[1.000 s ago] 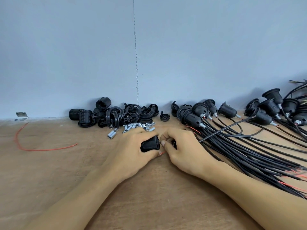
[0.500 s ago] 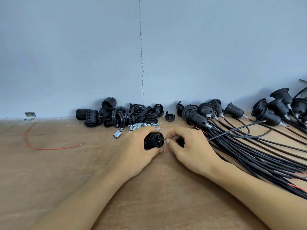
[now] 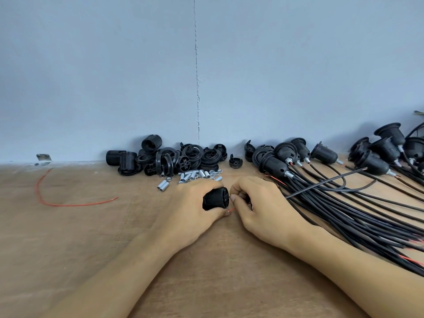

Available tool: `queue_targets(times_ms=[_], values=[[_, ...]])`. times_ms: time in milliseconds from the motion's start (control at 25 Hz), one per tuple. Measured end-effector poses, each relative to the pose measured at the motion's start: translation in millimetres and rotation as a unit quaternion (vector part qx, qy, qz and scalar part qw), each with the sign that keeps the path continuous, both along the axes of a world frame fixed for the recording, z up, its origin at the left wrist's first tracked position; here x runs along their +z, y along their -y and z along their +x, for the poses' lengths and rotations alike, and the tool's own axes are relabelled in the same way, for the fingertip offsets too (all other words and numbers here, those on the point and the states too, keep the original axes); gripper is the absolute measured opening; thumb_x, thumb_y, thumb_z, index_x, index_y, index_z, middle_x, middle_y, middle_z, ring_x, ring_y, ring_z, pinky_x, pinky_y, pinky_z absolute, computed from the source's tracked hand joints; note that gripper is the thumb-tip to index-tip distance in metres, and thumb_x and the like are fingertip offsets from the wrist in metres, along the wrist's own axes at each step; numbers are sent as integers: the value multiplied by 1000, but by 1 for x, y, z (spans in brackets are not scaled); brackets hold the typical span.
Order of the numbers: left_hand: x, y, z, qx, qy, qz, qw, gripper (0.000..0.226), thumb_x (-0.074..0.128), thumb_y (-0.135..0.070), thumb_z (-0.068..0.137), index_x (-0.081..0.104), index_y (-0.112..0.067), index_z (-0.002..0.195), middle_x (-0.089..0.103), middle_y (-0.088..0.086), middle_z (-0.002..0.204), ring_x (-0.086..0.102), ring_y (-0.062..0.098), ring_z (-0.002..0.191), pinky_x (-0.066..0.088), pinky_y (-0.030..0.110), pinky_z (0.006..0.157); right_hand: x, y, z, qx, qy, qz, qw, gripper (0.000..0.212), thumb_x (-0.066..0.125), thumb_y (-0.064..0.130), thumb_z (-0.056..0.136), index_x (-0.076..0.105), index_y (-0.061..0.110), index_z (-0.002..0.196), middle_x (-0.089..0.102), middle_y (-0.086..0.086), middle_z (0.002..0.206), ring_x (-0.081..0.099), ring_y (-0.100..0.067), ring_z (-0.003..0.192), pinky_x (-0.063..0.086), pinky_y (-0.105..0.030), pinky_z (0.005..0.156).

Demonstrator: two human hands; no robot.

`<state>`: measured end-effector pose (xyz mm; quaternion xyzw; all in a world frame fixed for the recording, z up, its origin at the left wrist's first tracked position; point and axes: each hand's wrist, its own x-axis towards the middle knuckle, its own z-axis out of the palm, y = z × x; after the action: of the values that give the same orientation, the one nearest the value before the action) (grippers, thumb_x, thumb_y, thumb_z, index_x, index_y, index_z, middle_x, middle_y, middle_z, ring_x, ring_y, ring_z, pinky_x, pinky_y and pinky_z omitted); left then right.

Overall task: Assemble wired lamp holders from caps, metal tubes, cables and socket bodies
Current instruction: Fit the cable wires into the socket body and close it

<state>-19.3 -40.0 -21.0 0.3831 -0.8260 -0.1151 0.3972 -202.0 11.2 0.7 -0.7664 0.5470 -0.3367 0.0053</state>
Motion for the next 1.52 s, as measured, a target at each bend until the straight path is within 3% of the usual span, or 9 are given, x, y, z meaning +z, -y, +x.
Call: queue_targets(times_ms=[280, 360, 480, 640, 840, 1160, 1320, 1520], values=[[4, -5, -1, -21, 11, 10, 1000, 26, 79, -47, 77, 68, -34, 96, 67, -19, 82, 60, 0, 89, 42, 13, 72, 2, -3, 1, 2, 31, 11, 999, 8, 64, 7, 90, 66, 14, 86, 62, 10, 70, 53, -10, 69, 40, -22, 66], [6, -8, -2, -22, 7, 5, 1000, 28, 78, -46, 76, 70, -31, 97, 69, -16, 83, 60, 3, 89, 44, 19, 75, 3, -3, 2, -3, 43, 17, 999, 10, 64, 6, 90, 67, 15, 85, 63, 11, 69, 55, -8, 70, 38, -14, 63], [6, -9, -4, -8, -12, 13, 1000, 27, 79, -41, 74, 72, -31, 99, 69, -15, 83, 59, 1, 88, 44, 20, 76, 3, -4, 4, -12, 94, 32, 995, 20, 66, 6, 90, 66, 22, 79, 61, 17, 61, 58, 5, 68, 37, -6, 62], [4, -7, -4, 12, -22, 17, 1000, 22, 79, -31, 78, 70, -33, 98, 68, -16, 84, 59, 2, 87, 44, 18, 74, 4, -2, 3, -38, 141, 45, 988, 16, 69, 13, 89, 71, 25, 78, 67, 11, 67, 61, 0, 73, 41, -7, 65], [4, -4, -3, 22, -16, 19, 999, 29, 84, -28, 76, 72, -34, 101, 69, -17, 88, 58, 2, 91, 42, 14, 77, 4, -1, 2, -34, 107, 47, 993, 13, 67, 13, 91, 70, 21, 81, 66, 9, 70, 59, -3, 78, 39, -7, 65], [8, -9, -3, 3, -1, 21, 1000, 37, 87, -30, 74, 73, -31, 108, 72, -16, 94, 55, -2, 96, 39, 7, 81, 2, -1, 2, -12, 87, 57, 994, 13, 65, 11, 92, 69, 18, 82, 63, 10, 64, 54, -3, 65, 36, -10, 59], [6, -7, -4, 8, 12, 7, 1000, 39, 87, -32, 75, 73, -31, 111, 71, -17, 98, 54, -2, 98, 37, 3, 83, 0, 3, 1, -23, 97, 62, 993, 14, 65, 14, 92, 69, 22, 82, 66, 8, 70, 56, -4, 68, 38, -12, 61], [3, 0, -4, 52, 13, 9, 999, 26, 82, -39, 77, 70, -35, 100, 64, -18, 88, 57, 2, 84, 44, 18, 74, -2, 5, 0, 6, 93, 29, 995, 11, 68, 15, 89, 65, 24, 95, 63, 12, 87, 57, -4, 84, 39, -10, 73]])
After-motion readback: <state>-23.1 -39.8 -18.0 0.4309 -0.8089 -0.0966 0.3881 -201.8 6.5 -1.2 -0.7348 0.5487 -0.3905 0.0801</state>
